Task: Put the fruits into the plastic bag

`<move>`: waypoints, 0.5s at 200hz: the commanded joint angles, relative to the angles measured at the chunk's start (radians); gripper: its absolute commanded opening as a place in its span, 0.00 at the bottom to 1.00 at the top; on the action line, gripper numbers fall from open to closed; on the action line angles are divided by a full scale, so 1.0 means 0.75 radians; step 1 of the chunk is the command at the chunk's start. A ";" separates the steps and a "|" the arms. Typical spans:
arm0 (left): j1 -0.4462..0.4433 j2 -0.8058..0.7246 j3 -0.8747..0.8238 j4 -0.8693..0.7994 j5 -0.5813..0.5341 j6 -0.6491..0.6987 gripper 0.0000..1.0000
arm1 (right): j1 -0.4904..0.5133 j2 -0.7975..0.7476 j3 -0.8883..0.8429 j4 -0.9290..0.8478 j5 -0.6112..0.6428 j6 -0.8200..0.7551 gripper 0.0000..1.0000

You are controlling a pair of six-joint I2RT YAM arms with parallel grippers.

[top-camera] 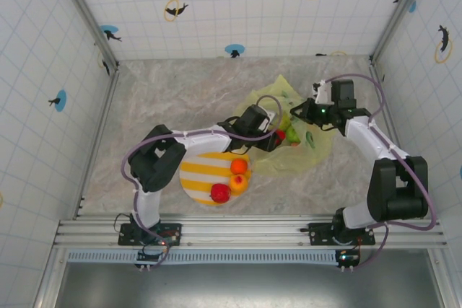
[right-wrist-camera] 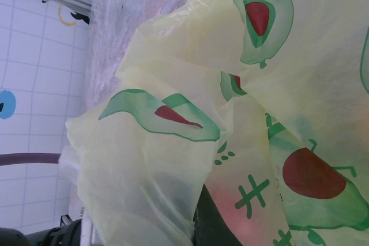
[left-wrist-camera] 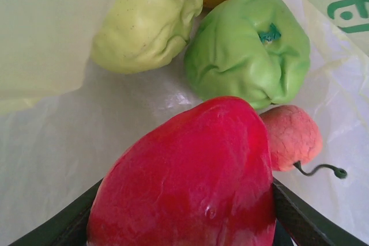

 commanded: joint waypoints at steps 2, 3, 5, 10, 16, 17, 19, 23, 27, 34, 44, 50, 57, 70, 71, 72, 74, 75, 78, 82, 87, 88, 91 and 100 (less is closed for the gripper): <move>-0.011 0.009 -0.003 0.118 0.014 -0.038 0.59 | -0.008 -0.028 -0.020 0.029 -0.019 0.005 0.05; -0.011 0.008 -0.006 0.121 0.015 -0.039 0.59 | -0.007 -0.028 -0.020 0.029 -0.019 0.005 0.05; -0.011 0.007 -0.009 0.128 0.015 -0.041 0.60 | -0.008 -0.028 -0.020 0.028 -0.017 0.007 0.05; -0.010 0.003 -0.014 0.139 0.021 -0.046 0.62 | -0.007 -0.026 -0.022 0.029 -0.017 0.005 0.05; -0.011 -0.001 -0.018 0.144 0.020 -0.047 0.64 | -0.007 -0.028 -0.025 0.028 -0.017 0.003 0.05; -0.011 -0.001 -0.020 0.146 0.020 -0.049 0.64 | -0.008 -0.028 -0.025 0.028 -0.015 0.003 0.05; -0.012 -0.004 -0.021 0.147 0.020 -0.051 0.65 | -0.008 -0.028 -0.025 0.028 -0.015 0.002 0.05; -0.011 -0.008 -0.024 0.151 0.020 -0.051 0.66 | -0.007 -0.028 -0.026 0.028 -0.013 0.001 0.06; -0.010 -0.013 -0.029 0.155 0.020 -0.053 0.68 | -0.007 -0.028 -0.027 0.028 -0.013 0.000 0.05; -0.011 -0.024 -0.040 0.162 0.016 -0.051 0.70 | -0.010 -0.030 -0.031 0.028 -0.012 -0.001 0.05; -0.011 -0.042 -0.058 0.170 0.012 -0.052 0.73 | -0.011 -0.030 -0.036 0.030 -0.011 -0.003 0.05; -0.010 -0.050 -0.066 0.177 0.010 -0.051 0.75 | -0.011 -0.030 -0.037 0.031 -0.012 -0.002 0.06; -0.011 -0.061 -0.073 0.177 0.007 -0.051 0.76 | -0.013 -0.030 -0.041 0.032 -0.012 -0.003 0.05; -0.010 -0.081 -0.081 0.168 0.006 -0.045 0.77 | -0.013 -0.028 -0.044 0.036 -0.011 -0.003 0.06; -0.010 -0.081 -0.083 0.168 0.005 -0.045 0.77 | -0.013 -0.028 -0.044 0.037 -0.011 -0.003 0.06; -0.009 -0.083 -0.083 0.168 0.005 -0.044 0.77 | -0.013 -0.028 -0.044 0.036 -0.012 -0.003 0.06; -0.010 -0.087 -0.085 0.168 0.005 -0.045 0.77 | -0.013 -0.028 -0.045 0.035 -0.011 -0.003 0.05; -0.011 -0.089 -0.086 0.167 0.005 -0.044 0.77 | -0.013 -0.028 -0.045 0.035 -0.012 -0.003 0.05; -0.010 -0.095 -0.088 0.166 0.006 -0.041 0.78 | -0.013 -0.027 -0.047 0.036 -0.011 -0.003 0.06; -0.011 -0.102 -0.092 0.166 0.006 -0.041 0.78 | -0.013 -0.026 -0.046 0.035 -0.011 -0.003 0.05; -0.011 -0.113 -0.097 0.165 0.008 -0.041 0.78 | -0.013 -0.026 -0.046 0.035 -0.012 -0.003 0.05; -0.011 -0.116 -0.097 0.164 0.007 -0.041 0.78 | -0.014 -0.026 -0.046 0.036 -0.011 -0.004 0.05; -0.011 -0.123 -0.101 0.162 0.007 -0.040 0.78 | -0.014 -0.026 -0.046 0.036 -0.012 -0.004 0.05; -0.011 -0.150 -0.113 0.154 0.007 -0.035 0.78 | -0.015 -0.026 -0.047 0.035 -0.008 -0.005 0.05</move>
